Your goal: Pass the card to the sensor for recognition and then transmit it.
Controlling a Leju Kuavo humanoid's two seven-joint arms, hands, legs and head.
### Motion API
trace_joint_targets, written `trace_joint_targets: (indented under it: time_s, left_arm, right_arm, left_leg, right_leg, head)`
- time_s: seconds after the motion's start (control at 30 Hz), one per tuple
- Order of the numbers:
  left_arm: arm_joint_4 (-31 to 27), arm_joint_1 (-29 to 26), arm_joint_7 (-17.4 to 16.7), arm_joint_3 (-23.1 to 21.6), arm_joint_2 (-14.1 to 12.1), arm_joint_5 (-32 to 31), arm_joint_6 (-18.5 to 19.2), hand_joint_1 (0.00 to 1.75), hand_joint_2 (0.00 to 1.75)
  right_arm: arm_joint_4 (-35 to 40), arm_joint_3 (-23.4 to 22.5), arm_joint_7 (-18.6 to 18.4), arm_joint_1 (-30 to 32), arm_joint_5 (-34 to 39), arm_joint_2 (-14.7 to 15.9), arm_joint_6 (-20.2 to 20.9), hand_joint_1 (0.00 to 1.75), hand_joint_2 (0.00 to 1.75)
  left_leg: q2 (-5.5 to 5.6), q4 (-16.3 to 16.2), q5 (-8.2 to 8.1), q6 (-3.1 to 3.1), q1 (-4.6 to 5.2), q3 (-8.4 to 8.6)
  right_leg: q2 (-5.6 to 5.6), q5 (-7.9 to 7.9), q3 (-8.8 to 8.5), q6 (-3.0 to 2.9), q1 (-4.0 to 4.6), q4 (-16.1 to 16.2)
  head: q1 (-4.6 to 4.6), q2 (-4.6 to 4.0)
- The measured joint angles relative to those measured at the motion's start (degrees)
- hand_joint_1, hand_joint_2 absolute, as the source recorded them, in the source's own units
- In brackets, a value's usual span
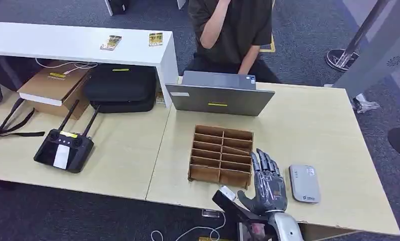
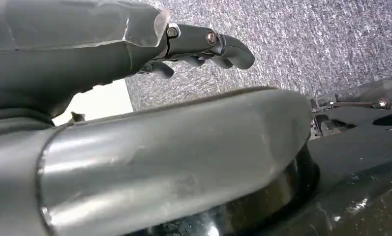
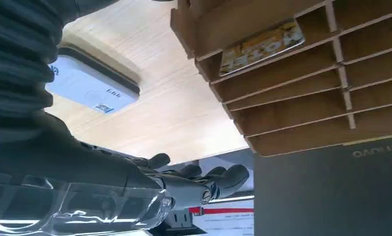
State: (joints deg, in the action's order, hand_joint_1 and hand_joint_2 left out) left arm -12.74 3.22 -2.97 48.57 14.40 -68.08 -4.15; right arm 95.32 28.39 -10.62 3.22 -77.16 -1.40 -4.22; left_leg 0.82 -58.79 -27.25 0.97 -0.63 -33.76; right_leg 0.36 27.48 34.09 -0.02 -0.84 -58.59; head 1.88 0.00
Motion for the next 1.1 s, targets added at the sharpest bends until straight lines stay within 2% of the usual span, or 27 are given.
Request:
trace_joint_targets:
  time_s: [0.33,0.9,1.0,1.1]
  left_arm:
    - [0.02,0.05,-0.13,0.00,0.04,-0.24,0.50,0.00,0.00]
    - [0.02,0.02,-0.61,0.33,-0.11,-0.09,0.02,0.00,0.00]
    - [0.02,0.02,-0.61,0.33,-0.11,-0.15,-0.07,0.00,0.00]
    - [0.02,-0.04,-0.50,0.33,-0.11,-0.26,-0.18,0.00,0.00]
  right_arm:
    - [-3.63,0.87,1.31,-0.35,2.14,-2.58,0.72,0.00,1.75]
    - [-5.77,0.52,1.38,0.40,3.59,-2.67,0.57,0.00,1.75]
    - [-5.46,0.15,0.79,0.84,2.84,-2.67,-0.66,0.00,1.75]
    - [-3.69,-0.90,0.57,1.48,0.43,-2.60,-4.33,0.00,1.75]
  left_leg:
    - [0.00,0.00,0.00,0.00,0.00,0.00]
    - [0.00,0.00,0.00,0.00,0.00,0.00]
    - [0.00,0.00,0.00,0.00,0.00,0.00]
    - [-0.01,0.00,0.00,0.00,0.00,0.00]
  right_leg:
    - [0.00,0.01,0.00,-0.01,0.00,0.00]
    - [0.00,0.01,0.02,-0.02,0.00,0.00]
    - [0.00,0.01,0.02,-0.02,0.00,0.00]
    - [0.01,0.01,0.02,-0.01,0.00,0.00]
  head:
    - [0.00,0.00]
    - [0.00,0.00]
    - [0.02,0.00]
    - [0.00,0.00]
